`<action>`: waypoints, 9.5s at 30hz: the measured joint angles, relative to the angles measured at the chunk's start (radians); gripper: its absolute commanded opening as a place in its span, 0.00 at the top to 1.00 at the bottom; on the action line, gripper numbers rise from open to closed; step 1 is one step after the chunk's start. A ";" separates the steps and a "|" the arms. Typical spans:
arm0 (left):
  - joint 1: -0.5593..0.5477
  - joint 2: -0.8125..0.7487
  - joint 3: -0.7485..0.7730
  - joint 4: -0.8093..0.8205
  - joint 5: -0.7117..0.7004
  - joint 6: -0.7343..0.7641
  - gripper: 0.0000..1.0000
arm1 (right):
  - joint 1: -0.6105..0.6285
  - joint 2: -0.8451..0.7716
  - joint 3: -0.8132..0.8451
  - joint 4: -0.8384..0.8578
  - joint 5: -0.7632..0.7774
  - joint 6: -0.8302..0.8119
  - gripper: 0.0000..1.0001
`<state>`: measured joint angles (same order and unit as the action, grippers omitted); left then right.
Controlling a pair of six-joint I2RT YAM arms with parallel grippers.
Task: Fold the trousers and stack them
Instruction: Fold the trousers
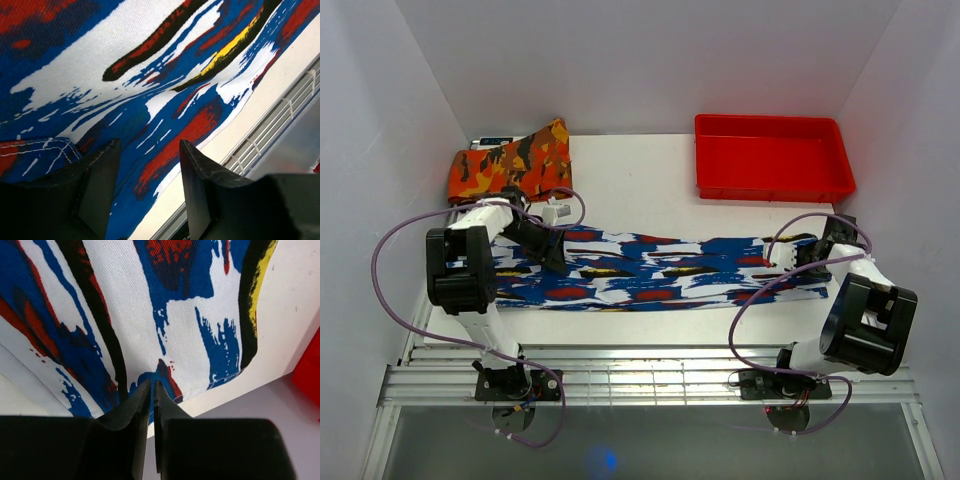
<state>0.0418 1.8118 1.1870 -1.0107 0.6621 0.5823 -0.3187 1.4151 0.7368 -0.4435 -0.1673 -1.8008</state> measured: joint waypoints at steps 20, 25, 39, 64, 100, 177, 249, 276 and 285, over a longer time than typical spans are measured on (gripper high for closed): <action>-0.272 -0.347 -0.148 0.032 -0.071 0.366 0.36 | 0.000 -0.053 -0.038 -0.063 -0.031 -0.055 0.63; -0.344 -0.350 -0.253 0.063 -0.132 0.426 0.36 | 0.000 -0.027 -0.038 -0.063 -0.015 -0.062 0.65; -0.505 -0.383 -0.349 0.253 -0.236 0.397 0.44 | 0.000 -0.023 -0.038 -0.063 -0.011 -0.061 0.77; -0.568 -0.378 -0.360 0.272 -0.244 0.380 1.00 | -0.003 -0.012 -0.020 -0.066 -0.012 -0.035 0.60; -0.423 -0.297 -0.126 0.171 -0.145 0.274 1.00 | -0.109 -0.015 0.002 -0.091 -0.019 -0.172 0.61; -0.147 -0.425 -0.074 0.168 -0.022 0.354 1.00 | -0.098 -0.268 -0.106 -0.126 -0.155 -0.193 0.92; 0.063 -0.409 -0.200 0.397 -0.027 -0.280 0.19 | -0.183 0.080 0.188 -0.235 -0.172 1.340 0.59; 0.121 -0.342 -0.218 0.468 -0.087 -0.396 0.19 | -0.184 0.106 0.174 -0.175 -0.137 1.435 0.54; 0.147 -0.294 -0.220 0.488 -0.121 -0.436 0.18 | -0.186 0.221 0.197 -0.161 -0.136 1.444 0.84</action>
<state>0.1890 1.5177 0.9668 -0.5224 0.5415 0.1467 -0.5049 1.6363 0.9337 -0.6044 -0.3031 -0.3573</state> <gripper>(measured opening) 0.813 0.269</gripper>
